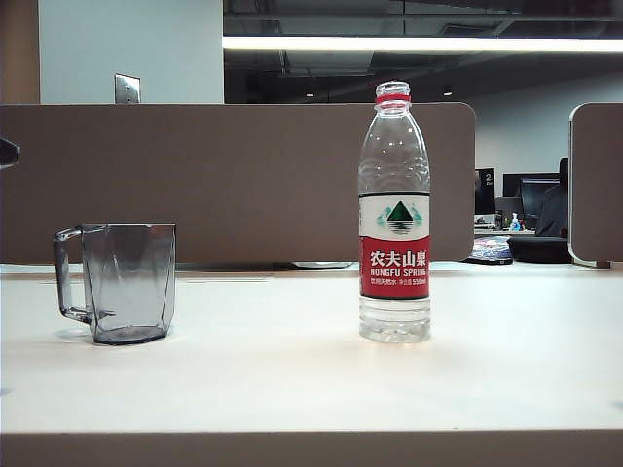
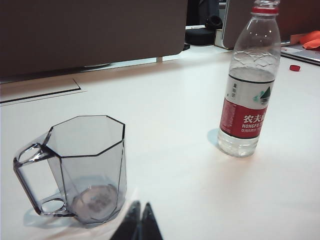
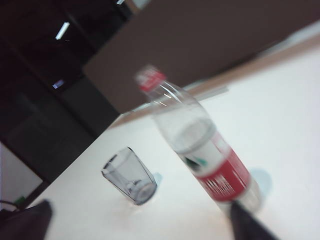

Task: Pick up the mineral water bottle on the table and pour water into the mug until it's half full.

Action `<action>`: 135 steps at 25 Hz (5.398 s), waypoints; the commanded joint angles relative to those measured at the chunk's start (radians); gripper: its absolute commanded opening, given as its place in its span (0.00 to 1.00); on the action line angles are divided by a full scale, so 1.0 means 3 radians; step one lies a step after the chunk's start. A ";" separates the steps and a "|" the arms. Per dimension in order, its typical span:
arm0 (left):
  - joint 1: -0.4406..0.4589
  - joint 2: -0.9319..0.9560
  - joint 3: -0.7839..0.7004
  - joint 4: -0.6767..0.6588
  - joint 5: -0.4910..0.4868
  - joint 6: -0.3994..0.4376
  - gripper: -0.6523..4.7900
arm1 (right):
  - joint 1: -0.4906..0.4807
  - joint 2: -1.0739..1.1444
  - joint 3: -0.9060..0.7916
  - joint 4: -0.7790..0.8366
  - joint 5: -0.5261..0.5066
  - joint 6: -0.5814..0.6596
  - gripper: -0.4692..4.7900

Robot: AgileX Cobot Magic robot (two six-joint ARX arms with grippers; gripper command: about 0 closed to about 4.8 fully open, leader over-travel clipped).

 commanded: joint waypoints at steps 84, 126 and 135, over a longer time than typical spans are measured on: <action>0.0746 -0.0009 0.0011 0.0022 0.0024 0.0001 0.11 | 0.2186 0.5830 0.2950 0.1925 0.2467 -0.4442 0.58; 0.0745 -0.0017 0.0011 0.0022 0.0025 0.0001 0.11 | 0.2307 0.6255 0.3610 0.1611 0.2895 -0.6945 0.58; 0.0745 -0.0017 0.0011 0.0022 0.0024 0.0001 0.11 | 0.2303 0.6255 0.3610 0.1628 0.3003 -0.7192 0.59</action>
